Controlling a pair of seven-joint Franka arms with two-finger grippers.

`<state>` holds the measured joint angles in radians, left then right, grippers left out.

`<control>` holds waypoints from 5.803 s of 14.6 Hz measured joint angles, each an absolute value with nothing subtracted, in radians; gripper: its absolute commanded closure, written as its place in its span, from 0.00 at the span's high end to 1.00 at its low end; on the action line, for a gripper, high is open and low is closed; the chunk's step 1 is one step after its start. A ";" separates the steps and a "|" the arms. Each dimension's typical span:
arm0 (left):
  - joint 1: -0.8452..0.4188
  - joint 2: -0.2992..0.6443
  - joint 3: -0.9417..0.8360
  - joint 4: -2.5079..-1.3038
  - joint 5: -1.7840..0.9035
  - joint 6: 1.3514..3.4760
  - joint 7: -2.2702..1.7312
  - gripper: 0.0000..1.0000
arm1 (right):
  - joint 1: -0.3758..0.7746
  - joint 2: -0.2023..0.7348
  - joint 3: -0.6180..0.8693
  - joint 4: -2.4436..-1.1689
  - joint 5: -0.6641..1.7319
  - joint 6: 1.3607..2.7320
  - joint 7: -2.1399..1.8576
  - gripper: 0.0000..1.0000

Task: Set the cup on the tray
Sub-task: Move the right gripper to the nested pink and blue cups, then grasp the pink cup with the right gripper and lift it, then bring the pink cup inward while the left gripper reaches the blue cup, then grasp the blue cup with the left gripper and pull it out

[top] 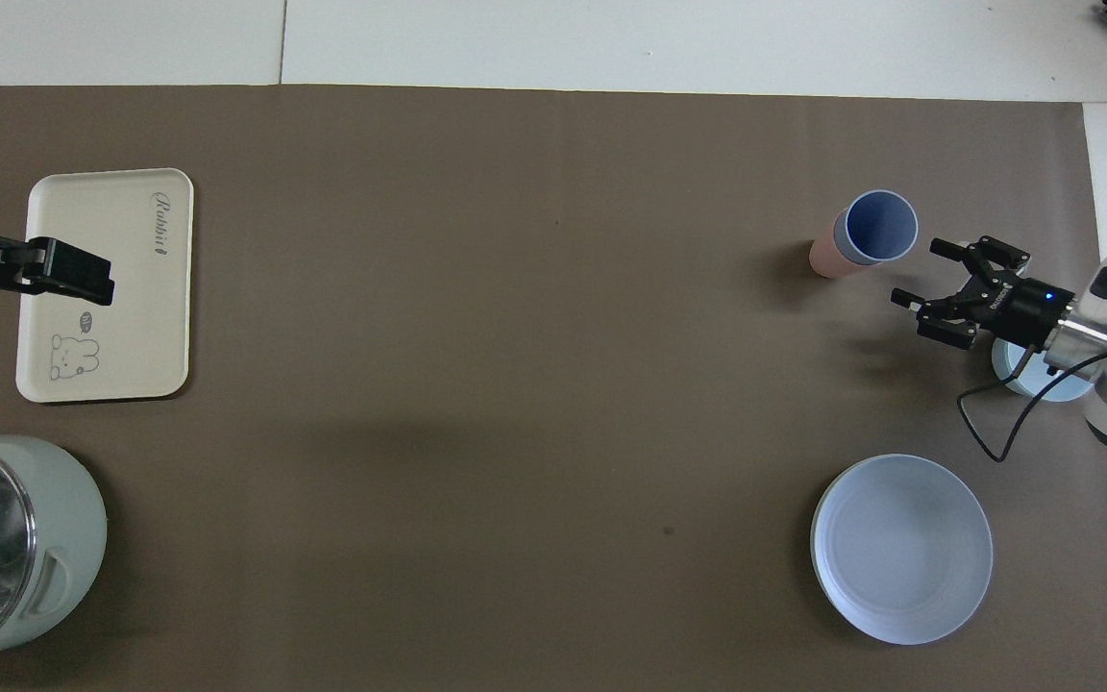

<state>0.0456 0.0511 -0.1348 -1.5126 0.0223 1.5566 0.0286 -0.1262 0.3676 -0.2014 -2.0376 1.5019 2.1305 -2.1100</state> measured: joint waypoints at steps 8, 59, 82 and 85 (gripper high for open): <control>0.046 0.049 -0.135 -1.514 0.022 1.557 0.029 1.00 | -0.084 0.375 -0.200 -2.037 1.553 2.130 -2.127 1.00; -0.127 0.106 -0.162 -1.540 -0.374 1.750 -0.377 0.92 | 0.350 0.068 -0.180 -1.842 0.391 2.230 -0.912 0.00; -0.528 0.231 -0.163 -1.660 -0.748 2.350 -0.714 0.00 | 0.537 0.087 -0.176 -1.752 0.084 2.015 -0.749 0.00; -0.529 0.231 -0.161 -1.661 -0.748 2.362 -0.715 0.00 | 0.536 0.087 -0.178 -1.750 0.084 2.019 -0.749 0.00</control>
